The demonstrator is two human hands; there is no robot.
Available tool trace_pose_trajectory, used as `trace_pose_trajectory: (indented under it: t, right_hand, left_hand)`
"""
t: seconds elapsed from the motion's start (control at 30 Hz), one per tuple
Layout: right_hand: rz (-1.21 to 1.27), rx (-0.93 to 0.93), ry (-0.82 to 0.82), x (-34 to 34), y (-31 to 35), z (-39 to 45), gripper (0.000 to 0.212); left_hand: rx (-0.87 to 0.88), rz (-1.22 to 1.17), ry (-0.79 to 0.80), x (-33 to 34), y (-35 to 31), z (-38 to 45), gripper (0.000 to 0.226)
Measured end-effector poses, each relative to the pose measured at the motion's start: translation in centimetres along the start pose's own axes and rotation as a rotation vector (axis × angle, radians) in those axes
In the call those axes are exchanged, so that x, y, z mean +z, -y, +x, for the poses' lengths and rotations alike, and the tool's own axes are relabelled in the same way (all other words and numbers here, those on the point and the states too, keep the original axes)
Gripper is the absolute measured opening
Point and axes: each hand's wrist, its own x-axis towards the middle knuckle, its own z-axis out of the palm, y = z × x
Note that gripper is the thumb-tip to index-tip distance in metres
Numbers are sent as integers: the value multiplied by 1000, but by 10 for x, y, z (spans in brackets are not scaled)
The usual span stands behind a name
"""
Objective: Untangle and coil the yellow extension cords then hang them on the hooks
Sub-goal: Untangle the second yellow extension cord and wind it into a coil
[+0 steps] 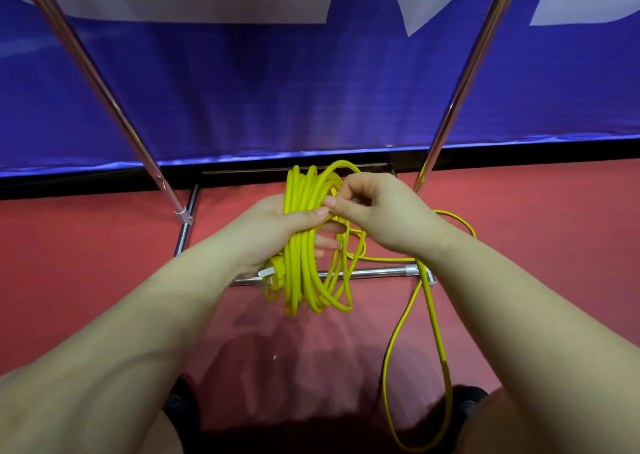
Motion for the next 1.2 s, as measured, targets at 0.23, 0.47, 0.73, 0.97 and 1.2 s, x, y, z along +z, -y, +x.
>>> trace_pose_trajectory:
  t: [0.23, 0.47, 0.73, 0.97, 1.2]
  right_hand:
    - [-14, 240, 49, -16, -7, 1, 45]
    - [91, 111, -164, -27, -18, 3, 12]
    - [-22, 8, -110, -22, -18, 3, 7]
    - [27, 49, -227, -20, -15, 0, 16]
    - [-212, 430, 6, -16, -17, -2, 79]
  left_hand:
    - [64, 19, -160, -10, -9, 3, 17]
    - [39, 8, -103, -20, -12, 3, 10]
    - [-20, 85, 60, -14, -6, -3, 9]
    - [-20, 190, 70, -16, -3, -6, 32]
    - [-22, 49, 19, -9, -3, -9, 48]
